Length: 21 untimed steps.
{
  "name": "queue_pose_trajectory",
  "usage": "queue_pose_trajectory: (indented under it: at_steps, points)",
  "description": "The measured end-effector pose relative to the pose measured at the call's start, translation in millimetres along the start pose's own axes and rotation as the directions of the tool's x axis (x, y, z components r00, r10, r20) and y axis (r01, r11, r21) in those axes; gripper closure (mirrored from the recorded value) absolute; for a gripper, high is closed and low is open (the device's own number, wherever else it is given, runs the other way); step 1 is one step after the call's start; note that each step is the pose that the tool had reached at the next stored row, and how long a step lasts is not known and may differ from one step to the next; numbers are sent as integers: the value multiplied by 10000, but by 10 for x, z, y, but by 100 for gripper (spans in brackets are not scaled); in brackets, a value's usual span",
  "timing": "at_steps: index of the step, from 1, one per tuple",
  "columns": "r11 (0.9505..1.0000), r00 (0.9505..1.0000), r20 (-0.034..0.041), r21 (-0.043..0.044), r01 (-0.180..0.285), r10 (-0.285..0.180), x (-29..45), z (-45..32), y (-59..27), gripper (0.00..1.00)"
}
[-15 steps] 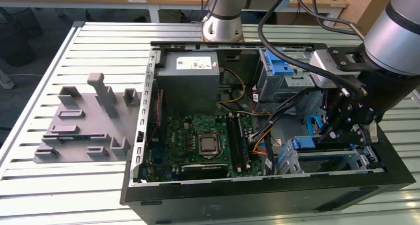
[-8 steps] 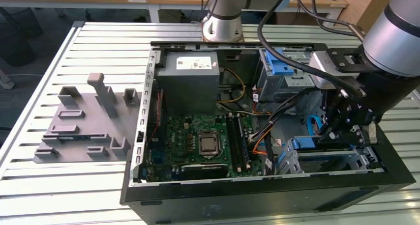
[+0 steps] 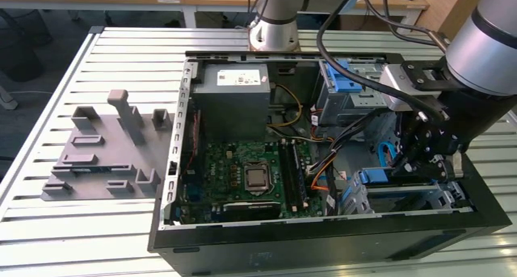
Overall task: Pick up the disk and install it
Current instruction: 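Insert the second disk wire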
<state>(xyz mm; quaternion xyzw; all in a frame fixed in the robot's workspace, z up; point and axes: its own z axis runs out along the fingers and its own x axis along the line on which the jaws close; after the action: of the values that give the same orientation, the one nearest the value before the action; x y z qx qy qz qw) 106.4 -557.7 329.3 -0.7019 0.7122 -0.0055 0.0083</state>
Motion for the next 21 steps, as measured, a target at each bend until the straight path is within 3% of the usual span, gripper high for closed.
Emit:
queue_pose_trajectory:
  at_steps: [9,21]
  points:
    - [10000,10000,6,0,0,0,0,1,0,76]
    - [10000,10000,3,0,0,0,-1,-97,-2,76]
